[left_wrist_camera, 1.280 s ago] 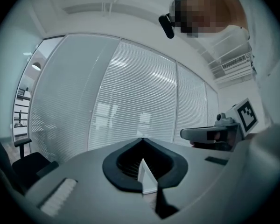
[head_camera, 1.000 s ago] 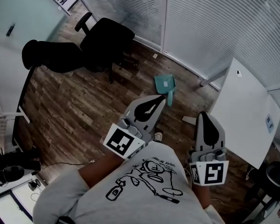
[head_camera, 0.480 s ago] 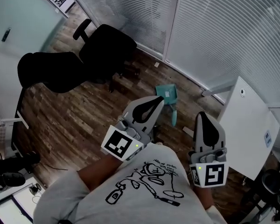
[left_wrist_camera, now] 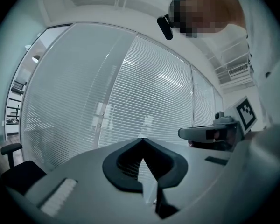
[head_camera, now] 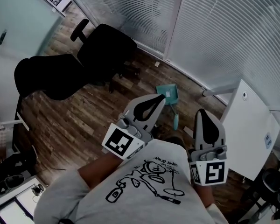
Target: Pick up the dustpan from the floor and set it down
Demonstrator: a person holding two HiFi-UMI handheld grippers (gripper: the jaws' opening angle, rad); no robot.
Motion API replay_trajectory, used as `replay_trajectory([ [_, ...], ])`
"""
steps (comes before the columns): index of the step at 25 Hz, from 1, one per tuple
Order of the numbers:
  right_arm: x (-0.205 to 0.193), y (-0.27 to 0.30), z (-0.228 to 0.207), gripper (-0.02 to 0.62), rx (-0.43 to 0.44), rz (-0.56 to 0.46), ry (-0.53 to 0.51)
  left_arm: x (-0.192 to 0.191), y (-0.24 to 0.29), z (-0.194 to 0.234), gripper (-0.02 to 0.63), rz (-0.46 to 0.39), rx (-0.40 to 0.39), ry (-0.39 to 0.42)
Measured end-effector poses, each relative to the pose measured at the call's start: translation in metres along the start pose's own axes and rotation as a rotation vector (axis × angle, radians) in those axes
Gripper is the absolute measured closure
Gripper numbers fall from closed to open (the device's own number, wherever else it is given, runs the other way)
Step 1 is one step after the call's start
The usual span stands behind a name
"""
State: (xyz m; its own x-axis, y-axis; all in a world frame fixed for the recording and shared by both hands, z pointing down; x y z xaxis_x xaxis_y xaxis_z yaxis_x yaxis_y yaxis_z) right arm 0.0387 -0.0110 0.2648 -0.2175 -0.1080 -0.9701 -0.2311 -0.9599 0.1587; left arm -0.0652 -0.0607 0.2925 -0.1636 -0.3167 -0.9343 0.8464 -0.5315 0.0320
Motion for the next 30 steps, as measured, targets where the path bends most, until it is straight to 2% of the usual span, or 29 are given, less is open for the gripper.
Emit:
replay_trajectory([
  [6,-0.008,-0.004,-0.030,0.592,-0.005,-0.004,0.013,-0.002,0.028,-0.011,0.604,0.003,0.001,0.002],
  [18,-0.016,-0.042,-0.097,0.592,-0.009,-0.035,0.005,-0.010,0.073,-0.067,0.604,-0.008,0.026,0.014],
  [30,-0.037,-0.052,-0.107,0.590,0.038,-0.030,0.041,-0.022,0.087,-0.086,0.604,0.012,0.028,0.032],
])
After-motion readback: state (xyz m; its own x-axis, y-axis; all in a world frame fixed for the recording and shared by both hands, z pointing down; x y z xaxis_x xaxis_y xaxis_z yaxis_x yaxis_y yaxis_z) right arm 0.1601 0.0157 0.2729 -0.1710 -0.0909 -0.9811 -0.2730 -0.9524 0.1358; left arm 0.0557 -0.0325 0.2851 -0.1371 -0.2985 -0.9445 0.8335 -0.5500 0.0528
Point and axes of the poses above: the fingertips, and each gripper's own axes: y forward along the fingers, z to its left, x out of its top, the point moved 1 cm from there along -y, backward along the fingers, and after that the axes turned 9 degrees about -y, right-handed, at the moved point
